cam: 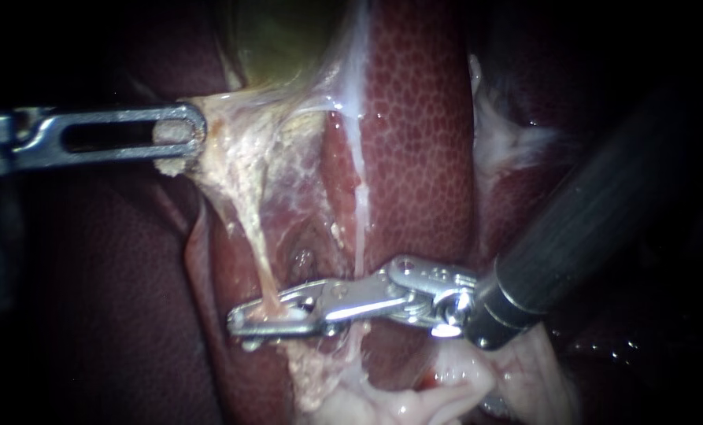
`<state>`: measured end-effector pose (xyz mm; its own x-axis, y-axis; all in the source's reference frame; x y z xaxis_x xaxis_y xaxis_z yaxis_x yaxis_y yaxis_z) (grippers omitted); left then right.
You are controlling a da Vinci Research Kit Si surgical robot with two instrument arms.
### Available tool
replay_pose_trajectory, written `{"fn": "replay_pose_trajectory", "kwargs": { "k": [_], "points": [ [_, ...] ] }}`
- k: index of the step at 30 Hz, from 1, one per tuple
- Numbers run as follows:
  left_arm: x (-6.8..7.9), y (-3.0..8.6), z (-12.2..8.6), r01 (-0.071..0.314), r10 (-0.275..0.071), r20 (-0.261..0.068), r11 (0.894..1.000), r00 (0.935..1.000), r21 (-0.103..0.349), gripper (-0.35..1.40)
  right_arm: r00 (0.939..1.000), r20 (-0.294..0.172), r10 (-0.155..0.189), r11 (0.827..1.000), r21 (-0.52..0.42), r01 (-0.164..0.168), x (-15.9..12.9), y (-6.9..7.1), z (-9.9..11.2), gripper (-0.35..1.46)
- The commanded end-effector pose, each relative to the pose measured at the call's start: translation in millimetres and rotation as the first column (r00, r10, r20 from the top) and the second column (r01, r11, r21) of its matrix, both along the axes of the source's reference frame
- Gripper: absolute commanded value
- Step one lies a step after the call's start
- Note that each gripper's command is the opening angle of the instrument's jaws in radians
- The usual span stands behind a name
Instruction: Going back second clip left tube
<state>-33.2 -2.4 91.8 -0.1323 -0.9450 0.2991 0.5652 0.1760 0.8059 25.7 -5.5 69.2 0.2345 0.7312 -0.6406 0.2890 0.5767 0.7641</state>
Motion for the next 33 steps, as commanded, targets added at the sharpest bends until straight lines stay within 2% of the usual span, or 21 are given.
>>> {"fn": "replay_pose_trajectory", "kwargs": {
  "k": [1, 7, 13, 14, 15, 17, 20, 27, 33],
  "points": [
    [0.0, 0.0, 0.0, 0.0, 0.0, 0.0, 1.0, 1.0, 0.0, -0.35, 1.0, -0.001, -0.001, 1.0, 0.002, 0.001, 0.0, 0.0, 0.0, -0.35],
    [0.0, 0.0, 0.0, 0.0, 0.0, 0.0, 1.0, 1.0, 0.0, -0.35, 1.0, 0.001, 0.001, 1.0, 0.001, -0.001, 0.0, -0.1, -0.1, -0.35],
    [0.0, 0.0, 0.0, 0.0, 0.0, 0.0, 1.0, 1.0, 0.0, -0.35, 0.9995, -0.012, -0.028, 1.0, 0.001, 0.028, 0.3, -0.7, -0.5, -0.35],
    [0.0, 0.0, 0.0, 0.0, 0.0, 0.0, 1.0, 1.0, 0.0, -0.35, 0.9994, -0.014, -0.031, 1.0, 0.001, 0.031, 0.5, -0.7, -0.6, -0.28],
    [0.0, 0.0, 0.0, 0.0, 0.0, 0.0, 1.0, 1.0, 0.0, -0.35, 0.9993, -0.014, -0.033, 0.999, 0.008, 0.034, 0.8, -0.7, -0.7, 0.01],
    [0.0, -0.1, 0.0, 0.0, 0.0, 0.0, 1.0, 1.0, 0.0, -0.35, 0.9998, -0.015, -0.014, 1.0, -0.029, 0.013, 1.2, -0.7, -0.8, 0.3],
    [0.0, -0.1, -0.1, 0.0, 0.0, 0.0, 1.0, 1.0, 0.0, -0.35, 0.9997, -0.001, 0.025, 0.997, -0.074, -0.025, 1.8, -0.3, -0.9, 0.51],
    [0.0, -0.1, -0.1, 0.0, 0.0, 0.0, 1.0, 1.0, 0.0, -0.35, 0.9972, 0.003, 0.074, 0.99, -0.117, -0.073, 1.5, 0.7, -1.0, 0.58],
    [0.1, -0.2, -0.2, 0.0, 0.0, -0.001, 1.0, 1.0, 0.0, -0.35, 0.9959, 0.008, 0.09, 0.988, -0.128, -0.088, 0.4, 1.8, -0.8, 0.59]
  ]
}}
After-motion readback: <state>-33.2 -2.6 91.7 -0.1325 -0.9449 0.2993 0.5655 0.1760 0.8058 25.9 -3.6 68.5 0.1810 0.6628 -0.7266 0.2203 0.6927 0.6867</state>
